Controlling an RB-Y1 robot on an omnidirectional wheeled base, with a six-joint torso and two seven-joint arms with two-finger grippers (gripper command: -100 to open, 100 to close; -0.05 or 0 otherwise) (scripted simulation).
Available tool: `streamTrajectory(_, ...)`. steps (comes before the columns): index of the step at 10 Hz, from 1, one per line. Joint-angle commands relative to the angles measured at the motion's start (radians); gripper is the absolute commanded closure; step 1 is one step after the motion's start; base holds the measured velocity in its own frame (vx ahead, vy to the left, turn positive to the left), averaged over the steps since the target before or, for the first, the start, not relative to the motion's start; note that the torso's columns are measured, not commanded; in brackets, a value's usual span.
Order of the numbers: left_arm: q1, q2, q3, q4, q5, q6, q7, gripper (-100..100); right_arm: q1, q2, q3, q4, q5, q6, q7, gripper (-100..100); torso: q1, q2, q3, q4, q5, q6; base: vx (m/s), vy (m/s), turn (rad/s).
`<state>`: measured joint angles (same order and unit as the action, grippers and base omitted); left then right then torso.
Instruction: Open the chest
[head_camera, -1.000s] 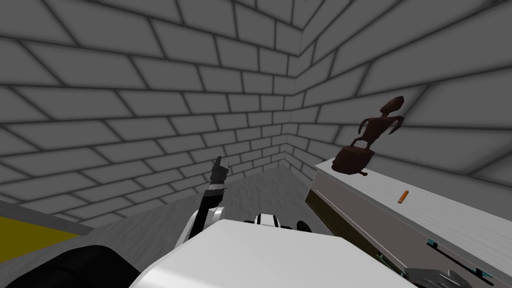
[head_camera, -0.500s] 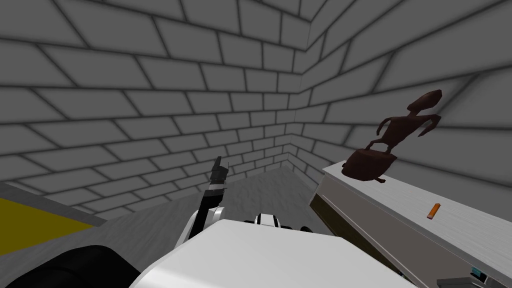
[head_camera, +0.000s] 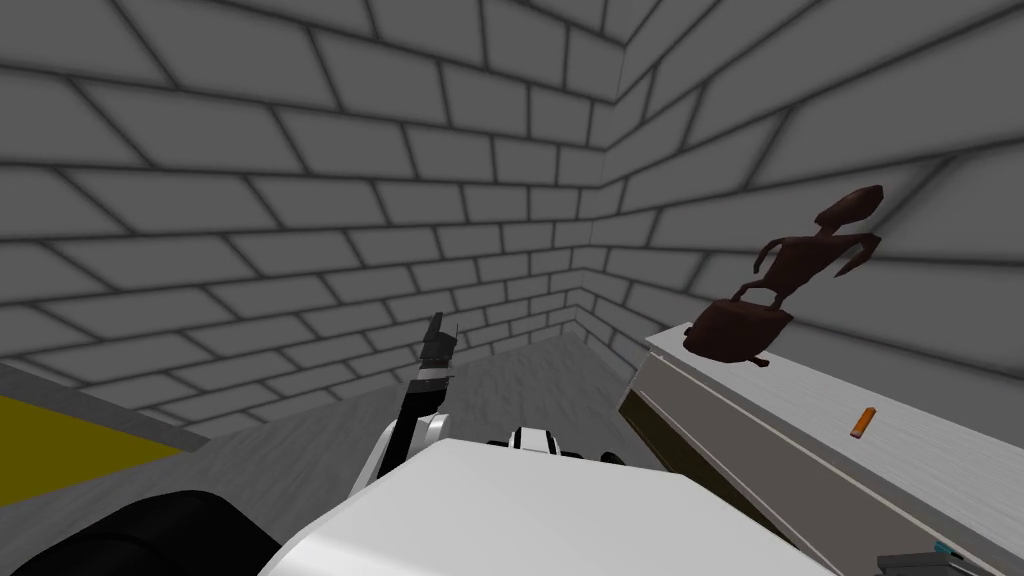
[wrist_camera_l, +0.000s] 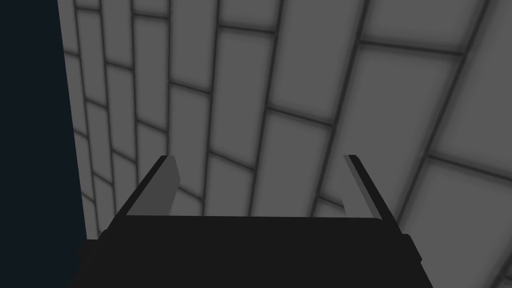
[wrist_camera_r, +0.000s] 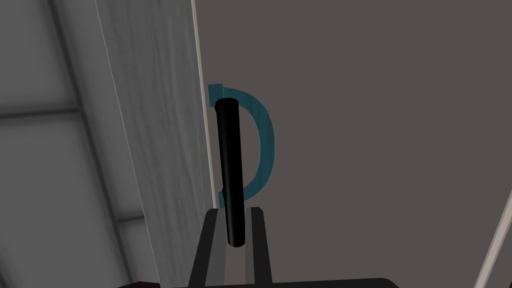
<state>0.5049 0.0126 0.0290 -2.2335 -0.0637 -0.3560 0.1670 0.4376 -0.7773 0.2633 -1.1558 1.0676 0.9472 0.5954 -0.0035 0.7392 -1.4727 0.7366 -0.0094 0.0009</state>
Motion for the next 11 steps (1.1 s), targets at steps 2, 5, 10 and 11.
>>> streamTrajectory(2,0.000,0.000,0.000,0.000,0.000,0.000,0.000,0,0.015,-0.006,0.005,-0.025,-0.005,-0.008,0.007,100,-0.003,-0.002,-0.002,0.000,0.002,-0.001,-0.055,0.201,-0.044)
streamTrajectory(5,0.000,0.000,0.000,0.000,0.000,0.000,0.000,0,0.021,-0.006,0.008,-0.035,0.000,-0.003,0.008,100,-0.002,-0.003,-0.003,0.000,0.004,-0.001,-0.043,0.141,-0.029)
streamTrajectory(10,0.000,0.000,0.000,0.000,0.000,0.000,0.000,0,0.047,-0.083,-0.030,-0.071,-0.046,-0.048,0.028,-100,-0.002,-0.005,-0.005,0.000,0.007,-0.001,-0.017,0.127,-0.054)
streamTrajectory(11,0.000,0.000,0.000,0.000,0.000,0.000,0.000,0,0.052,-0.101,-0.039,-0.077,-0.058,-0.061,0.032,-100,-0.001,-0.005,-0.005,0.001,0.009,-0.002,0.026,0.054,-0.041)
